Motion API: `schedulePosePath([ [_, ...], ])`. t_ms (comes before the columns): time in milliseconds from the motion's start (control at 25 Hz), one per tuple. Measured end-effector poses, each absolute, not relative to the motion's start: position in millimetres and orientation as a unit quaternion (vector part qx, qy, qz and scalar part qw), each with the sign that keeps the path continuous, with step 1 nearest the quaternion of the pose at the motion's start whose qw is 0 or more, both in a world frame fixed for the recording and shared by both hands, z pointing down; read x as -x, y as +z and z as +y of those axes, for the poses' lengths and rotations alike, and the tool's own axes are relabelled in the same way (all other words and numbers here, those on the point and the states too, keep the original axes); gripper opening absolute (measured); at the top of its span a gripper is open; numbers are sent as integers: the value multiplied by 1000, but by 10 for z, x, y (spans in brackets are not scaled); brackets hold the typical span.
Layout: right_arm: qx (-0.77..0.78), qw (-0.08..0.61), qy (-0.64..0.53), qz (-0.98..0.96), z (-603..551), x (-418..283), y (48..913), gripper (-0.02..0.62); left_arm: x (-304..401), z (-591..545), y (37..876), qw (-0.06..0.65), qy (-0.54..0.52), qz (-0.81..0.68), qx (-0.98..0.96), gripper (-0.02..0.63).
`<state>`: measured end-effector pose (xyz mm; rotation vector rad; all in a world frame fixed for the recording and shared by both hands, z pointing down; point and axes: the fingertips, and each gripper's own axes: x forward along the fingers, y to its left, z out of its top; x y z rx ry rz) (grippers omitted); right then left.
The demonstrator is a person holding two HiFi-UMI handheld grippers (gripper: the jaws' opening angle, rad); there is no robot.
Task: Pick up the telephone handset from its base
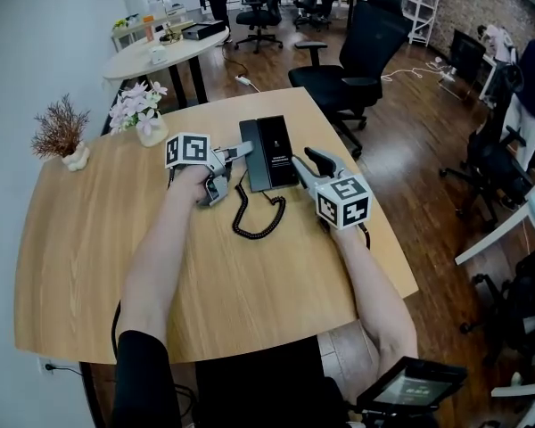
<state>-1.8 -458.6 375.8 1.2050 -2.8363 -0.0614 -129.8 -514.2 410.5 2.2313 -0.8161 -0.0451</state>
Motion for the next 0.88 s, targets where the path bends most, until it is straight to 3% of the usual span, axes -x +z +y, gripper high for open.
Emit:
schedulePosePath([
  [200,-393,29,-16,-919,-4582,-2,3753,120,1282,-5154,4134,376,-10,-326,-868,247],
  [360,-400,29,-11,-916,-4535,-120,3742,114,1221,-5152,4180,390,-3,-330,-860,155],
  [520,-386,24,2,-922,-4579,18,3782,109,1457,-5254,4075,289,27,-331,-898,152],
  [720,-370,34,-16,-928,-4593,156,3755,107,1351,-5041,4071,379,-42,-302,-874,158],
  [880,-376,38,-21,-925,-4552,79,3791,104,1278,-5057,4130,401,-42,-286,-869,207],
])
